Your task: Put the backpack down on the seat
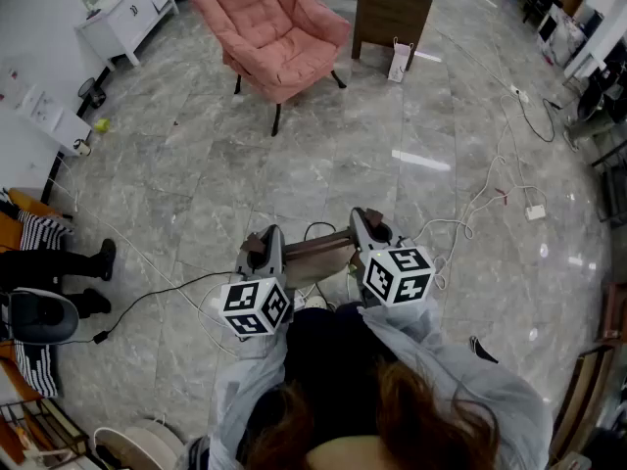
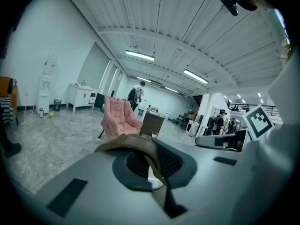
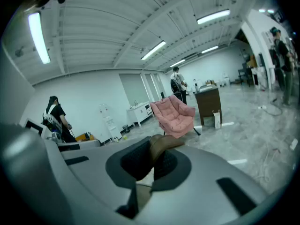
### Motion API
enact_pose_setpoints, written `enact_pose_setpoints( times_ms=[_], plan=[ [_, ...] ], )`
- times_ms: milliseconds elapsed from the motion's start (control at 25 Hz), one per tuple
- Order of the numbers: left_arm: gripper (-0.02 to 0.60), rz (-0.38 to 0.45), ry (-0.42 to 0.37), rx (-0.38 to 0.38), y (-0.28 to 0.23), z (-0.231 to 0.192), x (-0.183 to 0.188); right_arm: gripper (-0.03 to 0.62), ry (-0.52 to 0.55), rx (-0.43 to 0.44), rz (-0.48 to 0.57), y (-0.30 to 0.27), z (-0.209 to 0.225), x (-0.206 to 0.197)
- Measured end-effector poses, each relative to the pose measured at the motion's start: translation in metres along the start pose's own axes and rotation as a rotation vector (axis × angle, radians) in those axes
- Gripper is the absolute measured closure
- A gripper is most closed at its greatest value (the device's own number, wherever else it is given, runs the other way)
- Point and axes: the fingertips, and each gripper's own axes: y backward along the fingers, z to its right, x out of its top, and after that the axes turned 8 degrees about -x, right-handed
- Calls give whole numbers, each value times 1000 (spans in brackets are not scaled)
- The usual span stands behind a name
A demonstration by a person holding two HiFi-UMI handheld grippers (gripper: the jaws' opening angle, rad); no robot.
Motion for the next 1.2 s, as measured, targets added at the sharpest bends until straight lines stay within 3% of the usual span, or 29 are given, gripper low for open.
enact_pose_setpoints(
  times_ms=[240, 440, 720, 1200],
  plan=[
    [568, 27, 36, -27, 8, 10, -3, 586, -20, -2, 16, 15, 3, -3],
    [568, 36, 16, -44, 17, 13, -1, 585, -94, 12, 39, 23, -2, -8],
    [568, 33, -11, -60, 35, 10, -4, 585, -100, -29, 76, 34, -14, -14],
    [568, -13, 67, -29, 37, -7, -31, 585, -123, -32, -7, 20, -13, -46]
  ],
)
